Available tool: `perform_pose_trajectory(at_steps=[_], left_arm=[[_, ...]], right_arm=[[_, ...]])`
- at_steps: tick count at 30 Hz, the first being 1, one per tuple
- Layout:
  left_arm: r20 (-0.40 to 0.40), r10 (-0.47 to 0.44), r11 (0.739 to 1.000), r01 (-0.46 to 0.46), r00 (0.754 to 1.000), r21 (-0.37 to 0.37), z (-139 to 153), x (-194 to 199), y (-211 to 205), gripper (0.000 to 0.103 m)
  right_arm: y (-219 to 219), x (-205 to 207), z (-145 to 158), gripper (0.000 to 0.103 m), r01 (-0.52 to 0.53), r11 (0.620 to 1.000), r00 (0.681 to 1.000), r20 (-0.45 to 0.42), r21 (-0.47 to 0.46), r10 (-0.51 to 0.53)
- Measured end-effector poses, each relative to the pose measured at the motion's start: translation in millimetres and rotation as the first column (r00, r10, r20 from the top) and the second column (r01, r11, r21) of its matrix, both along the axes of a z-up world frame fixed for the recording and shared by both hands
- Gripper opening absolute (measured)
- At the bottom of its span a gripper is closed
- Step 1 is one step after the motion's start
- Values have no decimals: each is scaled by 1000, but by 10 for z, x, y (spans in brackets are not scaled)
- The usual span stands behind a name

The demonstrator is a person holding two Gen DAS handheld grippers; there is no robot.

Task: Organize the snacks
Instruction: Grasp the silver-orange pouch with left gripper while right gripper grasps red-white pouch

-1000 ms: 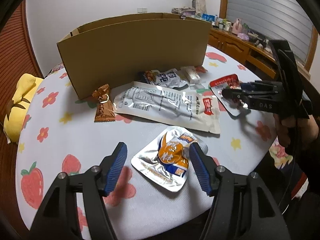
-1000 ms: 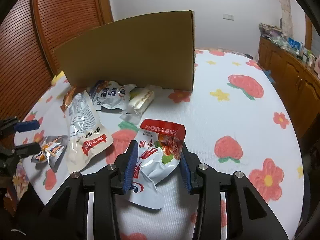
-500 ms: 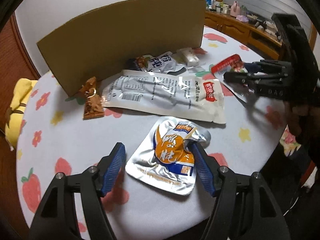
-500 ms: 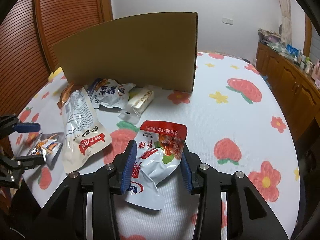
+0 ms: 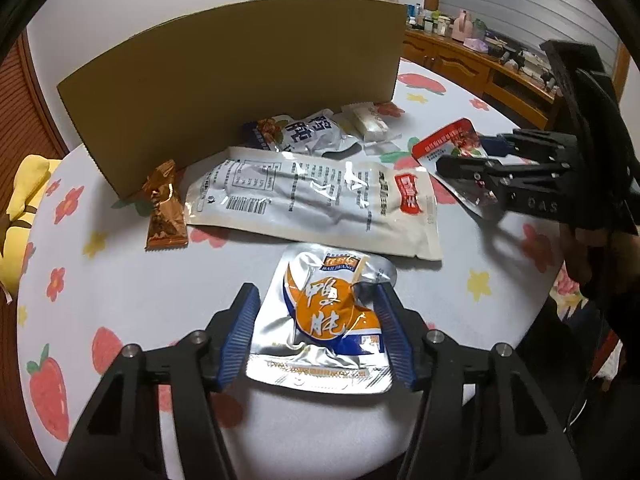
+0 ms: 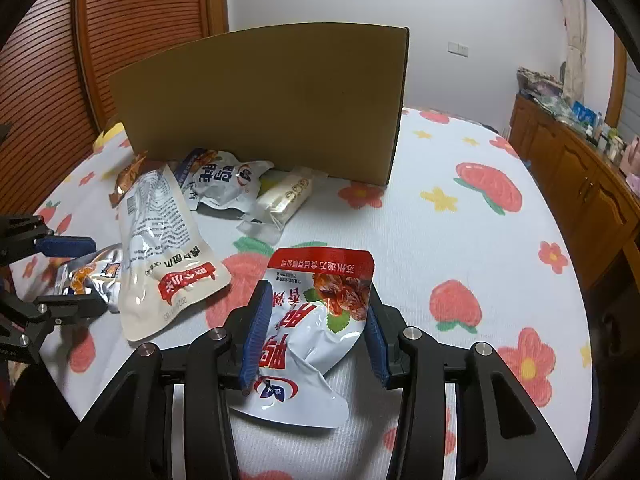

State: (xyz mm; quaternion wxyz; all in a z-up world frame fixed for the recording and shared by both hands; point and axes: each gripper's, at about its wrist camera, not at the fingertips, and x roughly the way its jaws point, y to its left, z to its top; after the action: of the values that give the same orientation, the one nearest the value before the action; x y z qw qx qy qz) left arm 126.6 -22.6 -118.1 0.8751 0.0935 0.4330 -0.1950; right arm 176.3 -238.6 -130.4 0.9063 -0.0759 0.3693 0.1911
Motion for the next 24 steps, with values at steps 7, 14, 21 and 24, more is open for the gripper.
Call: perform_pose_trajectory(at_steps=[7,14,21,24], left_arm=[[3,45,999,-45,999,-3,2,-71,194,58],[35,93,995,-91,995,-52,105,-86,343,58],[80,135,989,-129,988,-74,270,-74,427,58],[93,149,986,-141,984,-86,326,-50,456,58]], right_arm=[[3,-1,-1,43,0,1000,1000,0,0,0],[0,-2,-1,43,1,1000,1000,0,0,-1],[1,2,28,44,-7,1000,1000,-27,-7,6],[-19,-17,39,43,-8,1000,999,-41,-5,8]])
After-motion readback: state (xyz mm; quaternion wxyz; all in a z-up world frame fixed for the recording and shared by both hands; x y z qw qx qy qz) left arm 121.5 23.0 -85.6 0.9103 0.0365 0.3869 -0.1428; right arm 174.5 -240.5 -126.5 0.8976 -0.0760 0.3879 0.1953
